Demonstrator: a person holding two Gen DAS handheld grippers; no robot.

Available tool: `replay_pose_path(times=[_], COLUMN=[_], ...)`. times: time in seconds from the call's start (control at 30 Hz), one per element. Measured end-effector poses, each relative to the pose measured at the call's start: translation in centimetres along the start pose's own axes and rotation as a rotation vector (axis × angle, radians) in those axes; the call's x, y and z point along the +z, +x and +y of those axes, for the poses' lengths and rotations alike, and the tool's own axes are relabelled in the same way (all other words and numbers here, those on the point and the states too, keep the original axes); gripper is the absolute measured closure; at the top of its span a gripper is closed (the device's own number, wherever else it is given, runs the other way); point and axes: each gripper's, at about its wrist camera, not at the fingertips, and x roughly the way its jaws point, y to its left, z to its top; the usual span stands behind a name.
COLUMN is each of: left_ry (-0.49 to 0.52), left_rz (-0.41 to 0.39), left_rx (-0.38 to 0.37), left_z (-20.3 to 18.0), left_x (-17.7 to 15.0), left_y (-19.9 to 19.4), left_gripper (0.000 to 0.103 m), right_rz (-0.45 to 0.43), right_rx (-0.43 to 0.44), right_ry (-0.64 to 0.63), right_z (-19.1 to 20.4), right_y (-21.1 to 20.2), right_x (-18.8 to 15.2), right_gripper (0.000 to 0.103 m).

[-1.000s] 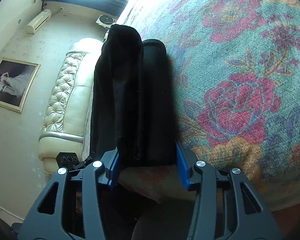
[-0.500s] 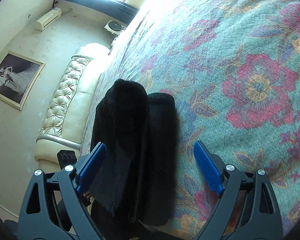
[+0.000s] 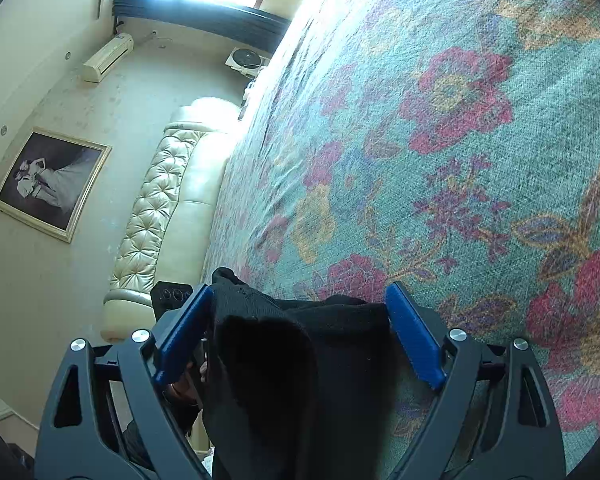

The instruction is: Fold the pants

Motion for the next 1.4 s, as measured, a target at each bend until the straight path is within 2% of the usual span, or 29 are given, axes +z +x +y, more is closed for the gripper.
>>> replay_pose_path(times=[0.03,0.1,0.2,0.23,0.27,0.3,0.4,0.47,0.57,0.83,0.93,1.0,1.07,1.2,1.27,1.33,1.4], left_ry=[0.006,0.020,0.076,0.106,0.136,0.159,0.157,0.172,0.213,0.223,0.225,0.222,0.215,0.216,0.216,0.220,0.225], left_rz=[0.000,-0.012,-0.014,-0.008,-0.002,0.007,0.014,0.016,0.006,-0.015,-0.015,-0.014,-0.011,-0.011,-0.012,-0.015,-0.019], left_rx=[-0.002,-0.005,0.021,0.038,0.066,0.103,0.136,0.165,0.205,0.221,0.223,0.220,0.214,0.216,0.220,0.220,0.219], left_z=[0.0,-0.1,-0.8,-1.1,-1.5,-1.7,-1.3,-1.4,-1.9,-2.5,-2.5,-2.3,-2.2,-2.2,-2.2,-2.2,-2.1], left_x=[0.1,0.1,-0.3,-0.5,-0.6,-0.7,-0.5,-0.6,-0.8,-0.7,-0.4,-0.4,-0.4,-0.3,-0.2,-0.3,-0.4], left_y=[0.1,0.1,0.3,0.5,0.7,0.9,1.1,1.1,1.5,1.5,1.6,1.5,1.5,1.6,1.7,1.7,1.7], left_gripper=[0.020,0.020,0.020,0.021,0.030,0.034,0.045,0.052,0.056,0.060,0.060,0.060,0.058,0.055,0.054,0.054,0.054], right_rz=[0.002,0.011,0.014,0.015,0.016,0.018,0.021,0.017,0.007,-0.006,0.001,0.006,0.020,0.035,0.042,0.051,0.043], right_rx=[0.002,-0.006,-0.013,-0.014,-0.018,-0.022,-0.031,-0.035,-0.039,-0.046,-0.009,0.015,0.022,0.003,-0.016,-0.051,-0.080], right_ry=[0.004,0.012,0.022,0.023,0.024,0.024,0.028,0.029,0.029,0.025,0.047,0.050,0.028,-0.020,-0.037,-0.066,-0.062], right_z=[-0.1,-0.6,-1.6,-1.8,-2.1,-2.3,-2.0,-2.1,-2.2,-2.1,-2.0,-2.0,-1.8,-1.4,-1.2,-0.7,-0.8], right_y=[0.1,0.3,0.2,0.1,0.0,-0.1,0.3,0.5,0.5,0.5,0.3,-0.1,-0.4,-0.2,0.1,0.3,0.3], right_x=[0.2,0.3,0.4,0.2,0.1,0.1,0.0,0.1,0.0,-0.4,-0.4,-0.3,-0.5,-0.8,-0.8,-0.9,-1.0], right_gripper=[0.022,0.044,0.059,0.061,0.063,0.065,0.068,0.070,0.070,0.070,0.060,0.048,0.043,0.042,0.042,0.047,0.061])
